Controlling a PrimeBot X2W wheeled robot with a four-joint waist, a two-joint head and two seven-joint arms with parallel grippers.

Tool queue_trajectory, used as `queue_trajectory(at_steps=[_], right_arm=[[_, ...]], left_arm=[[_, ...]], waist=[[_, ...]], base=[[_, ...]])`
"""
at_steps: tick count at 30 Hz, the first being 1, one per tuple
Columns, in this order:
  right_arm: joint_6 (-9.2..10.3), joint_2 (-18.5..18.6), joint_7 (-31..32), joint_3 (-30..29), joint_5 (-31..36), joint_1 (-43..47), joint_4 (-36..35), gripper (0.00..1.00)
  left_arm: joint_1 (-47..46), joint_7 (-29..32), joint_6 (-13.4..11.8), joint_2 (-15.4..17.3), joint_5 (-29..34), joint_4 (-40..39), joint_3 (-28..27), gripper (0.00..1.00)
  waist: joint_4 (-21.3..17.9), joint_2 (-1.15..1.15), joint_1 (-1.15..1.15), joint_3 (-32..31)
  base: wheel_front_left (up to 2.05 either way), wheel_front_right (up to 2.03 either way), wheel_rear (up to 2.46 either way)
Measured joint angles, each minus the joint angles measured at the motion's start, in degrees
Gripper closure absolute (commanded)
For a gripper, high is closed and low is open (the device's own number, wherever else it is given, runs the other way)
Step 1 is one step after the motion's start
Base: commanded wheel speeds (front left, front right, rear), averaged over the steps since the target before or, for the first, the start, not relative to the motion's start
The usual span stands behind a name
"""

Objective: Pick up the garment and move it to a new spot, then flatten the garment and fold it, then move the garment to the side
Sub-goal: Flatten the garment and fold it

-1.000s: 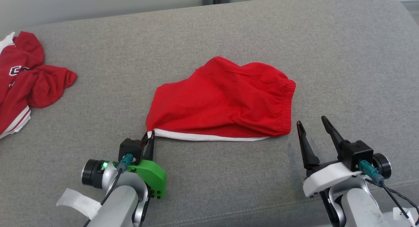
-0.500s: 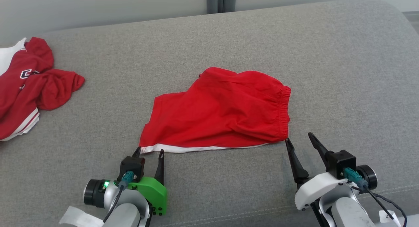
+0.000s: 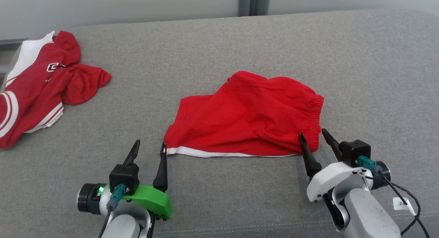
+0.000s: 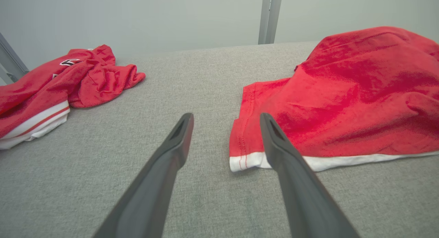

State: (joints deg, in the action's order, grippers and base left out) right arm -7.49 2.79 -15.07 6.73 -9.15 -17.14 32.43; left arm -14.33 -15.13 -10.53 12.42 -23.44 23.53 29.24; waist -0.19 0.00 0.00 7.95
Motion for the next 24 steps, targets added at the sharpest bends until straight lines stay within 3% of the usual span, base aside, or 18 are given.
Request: queue_trajectory(at_steps=[9,13,20,22,24], right_arm=[[0.00,0.1,2.4,-2.4,-3.1,-6.4,11.5,0.00],[0.00,0.1,2.6,-0.8,-7.5,-8.3,12.7,0.00],[0.00,1.6,1.9,1.4,-9.3,-9.6,12.3,0.00],[0.00,1.8,2.3,2.1,-9.5,-10.3,12.3,0.40],[0.00,2.3,2.5,2.3,-9.8,-10.9,12.2,0.67]], left_arm=[[1.0,0.0,0.0,-0.9,3.0,-6.7,-2.2,0.00],[1.5,0.0,0.0,-1.0,3.6,-8.3,-3.1,0.00],[2.5,0.0,0.0,-1.2,4.4,-9.7,-4.6,0.00],[3.0,0.0,0.0,-1.2,4.4,-9.9,-5.0,0.00],[3.2,0.0,0.0,-1.3,4.6,-9.9,-5.3,0.00]], waist=[[3.8,0.00,0.00,1.1],[5.1,0.00,0.00,1.6],[5.8,0.00,0.00,1.7],[5.8,0.00,0.00,1.7],[5.8,0.00,0.00,1.7]], base=[[0.00,0.00,0.00],[0.00,0.00,0.00],[0.00,0.00,0.00],[0.00,0.00,0.00],[0.00,0.00,0.00]])
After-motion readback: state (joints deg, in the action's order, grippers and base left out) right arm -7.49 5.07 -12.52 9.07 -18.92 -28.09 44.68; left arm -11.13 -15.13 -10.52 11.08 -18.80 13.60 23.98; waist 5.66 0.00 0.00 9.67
